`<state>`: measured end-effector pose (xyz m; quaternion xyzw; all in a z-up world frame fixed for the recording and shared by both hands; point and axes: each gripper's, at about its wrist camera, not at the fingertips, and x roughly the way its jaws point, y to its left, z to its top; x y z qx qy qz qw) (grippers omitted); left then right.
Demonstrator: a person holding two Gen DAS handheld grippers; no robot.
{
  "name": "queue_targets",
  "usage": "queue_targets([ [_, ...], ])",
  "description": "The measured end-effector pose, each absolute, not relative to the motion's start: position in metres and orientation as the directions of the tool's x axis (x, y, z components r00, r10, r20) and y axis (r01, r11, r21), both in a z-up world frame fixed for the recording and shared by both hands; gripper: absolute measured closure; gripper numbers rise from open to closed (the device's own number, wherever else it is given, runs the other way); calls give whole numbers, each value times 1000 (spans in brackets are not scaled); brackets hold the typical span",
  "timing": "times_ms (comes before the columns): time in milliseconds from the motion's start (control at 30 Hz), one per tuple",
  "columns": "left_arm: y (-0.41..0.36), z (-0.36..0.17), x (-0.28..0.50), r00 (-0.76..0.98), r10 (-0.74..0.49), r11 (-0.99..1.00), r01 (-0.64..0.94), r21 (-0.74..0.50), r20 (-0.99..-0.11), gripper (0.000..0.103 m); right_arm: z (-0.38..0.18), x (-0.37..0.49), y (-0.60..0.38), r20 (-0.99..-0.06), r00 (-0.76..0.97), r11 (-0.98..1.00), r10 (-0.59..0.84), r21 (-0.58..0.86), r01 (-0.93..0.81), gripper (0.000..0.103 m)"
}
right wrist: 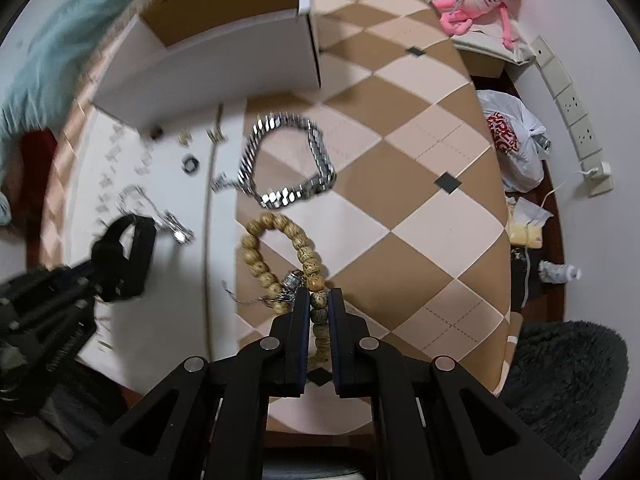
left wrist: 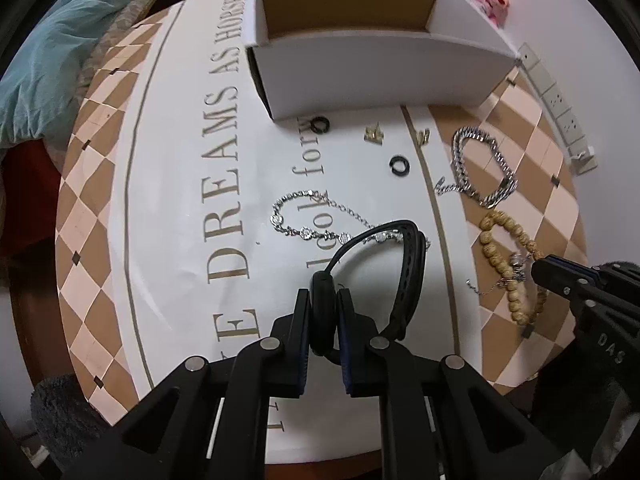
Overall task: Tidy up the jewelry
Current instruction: 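Carry the black band and bead bracelet over the white box with both grippers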
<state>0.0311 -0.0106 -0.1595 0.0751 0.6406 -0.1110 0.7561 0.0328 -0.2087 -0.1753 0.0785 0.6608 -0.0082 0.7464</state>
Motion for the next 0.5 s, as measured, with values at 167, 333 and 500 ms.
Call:
queue_targets([
  [167,8,-133,22,186,-117,967,244,-69,-976,93,-148,36,-211,-974,183,980,134,158,123,94],
  [333,17,-100,26,230,-167,966,232,-113,-959,93,-111,45,-203,-952,246,972,182,212,104,94],
  [500,10,-70,67,283,-214,963,220,-154,-935,93,-64,72,-207,-913,329,958,243,280,68,94],
])
